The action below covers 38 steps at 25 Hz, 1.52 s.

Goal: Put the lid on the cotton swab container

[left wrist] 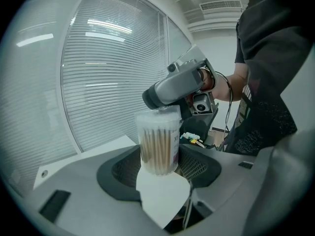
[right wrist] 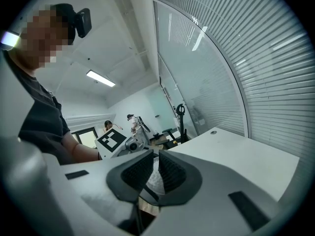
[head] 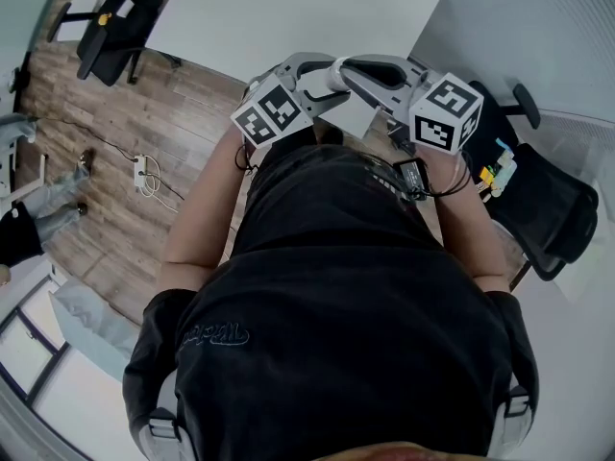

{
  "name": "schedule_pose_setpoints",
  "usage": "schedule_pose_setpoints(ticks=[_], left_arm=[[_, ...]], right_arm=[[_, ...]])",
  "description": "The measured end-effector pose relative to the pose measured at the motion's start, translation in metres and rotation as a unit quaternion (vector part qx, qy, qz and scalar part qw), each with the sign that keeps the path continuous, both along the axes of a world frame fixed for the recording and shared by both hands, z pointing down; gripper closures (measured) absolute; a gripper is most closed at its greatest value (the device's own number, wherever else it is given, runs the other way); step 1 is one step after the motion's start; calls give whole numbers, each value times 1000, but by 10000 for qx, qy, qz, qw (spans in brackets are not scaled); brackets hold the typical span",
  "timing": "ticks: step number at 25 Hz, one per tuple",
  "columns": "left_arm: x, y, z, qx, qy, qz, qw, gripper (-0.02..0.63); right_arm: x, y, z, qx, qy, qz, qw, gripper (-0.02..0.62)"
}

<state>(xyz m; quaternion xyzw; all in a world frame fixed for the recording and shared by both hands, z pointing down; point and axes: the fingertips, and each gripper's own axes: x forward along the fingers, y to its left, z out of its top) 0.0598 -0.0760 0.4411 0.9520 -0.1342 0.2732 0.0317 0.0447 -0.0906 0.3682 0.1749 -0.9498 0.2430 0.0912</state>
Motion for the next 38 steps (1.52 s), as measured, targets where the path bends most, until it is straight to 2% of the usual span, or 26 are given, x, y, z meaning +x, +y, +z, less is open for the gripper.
schedule_pose_setpoints(ticks=[11, 29, 38], left_arm=[[1, 2, 3, -38, -62, 16, 10000, 359], [0, 0, 8, -71, -160, 6, 9998, 360], [1, -1, 13, -226, -26, -106, 9997, 359]], right_arm=[[-1, 2, 5, 20, 130, 19, 9999, 552], [-7, 1, 12, 524, 553, 95, 9970, 565], [-7, -1, 19, 496, 589, 64, 9970, 563]])
